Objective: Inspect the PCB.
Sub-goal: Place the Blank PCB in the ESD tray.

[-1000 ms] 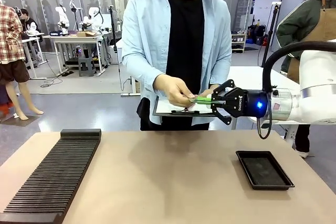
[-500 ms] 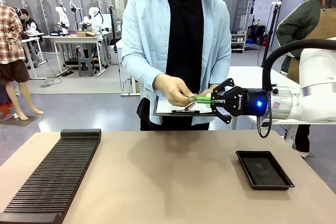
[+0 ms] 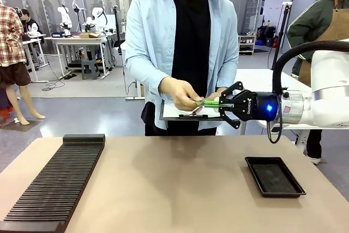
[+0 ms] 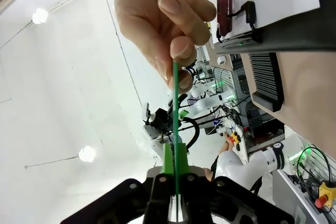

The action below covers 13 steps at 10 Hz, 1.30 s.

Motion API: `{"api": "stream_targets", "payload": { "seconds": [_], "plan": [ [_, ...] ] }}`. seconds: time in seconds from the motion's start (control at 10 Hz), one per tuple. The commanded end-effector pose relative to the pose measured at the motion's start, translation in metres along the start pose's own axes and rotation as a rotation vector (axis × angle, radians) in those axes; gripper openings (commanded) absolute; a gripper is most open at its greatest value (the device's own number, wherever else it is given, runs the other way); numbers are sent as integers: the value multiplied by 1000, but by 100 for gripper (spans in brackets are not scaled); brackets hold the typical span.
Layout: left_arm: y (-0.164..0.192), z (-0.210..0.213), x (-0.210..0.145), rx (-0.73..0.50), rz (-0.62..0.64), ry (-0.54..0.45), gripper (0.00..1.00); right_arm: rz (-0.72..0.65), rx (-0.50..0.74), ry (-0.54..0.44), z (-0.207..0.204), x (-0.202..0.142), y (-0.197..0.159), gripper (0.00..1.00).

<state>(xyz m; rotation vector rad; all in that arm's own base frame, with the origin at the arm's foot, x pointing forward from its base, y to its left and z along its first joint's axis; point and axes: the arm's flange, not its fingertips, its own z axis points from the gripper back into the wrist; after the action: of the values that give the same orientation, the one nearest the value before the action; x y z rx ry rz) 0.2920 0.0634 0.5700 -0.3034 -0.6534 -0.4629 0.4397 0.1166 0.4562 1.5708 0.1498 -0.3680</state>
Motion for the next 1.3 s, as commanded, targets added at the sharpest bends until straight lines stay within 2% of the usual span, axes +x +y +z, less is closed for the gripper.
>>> {"api": "stream_targets", "payload": {
  "seconds": [0.0, 1.2],
  "plan": [
    [-2, 0, 0, 12, 15, 18, 100, -1, -18, -7, -2, -2, 2, 0],
    [-2, 0, 0, 12, 15, 18, 100, -1, -18, -7, -2, -2, 2, 0]
  ]
}}
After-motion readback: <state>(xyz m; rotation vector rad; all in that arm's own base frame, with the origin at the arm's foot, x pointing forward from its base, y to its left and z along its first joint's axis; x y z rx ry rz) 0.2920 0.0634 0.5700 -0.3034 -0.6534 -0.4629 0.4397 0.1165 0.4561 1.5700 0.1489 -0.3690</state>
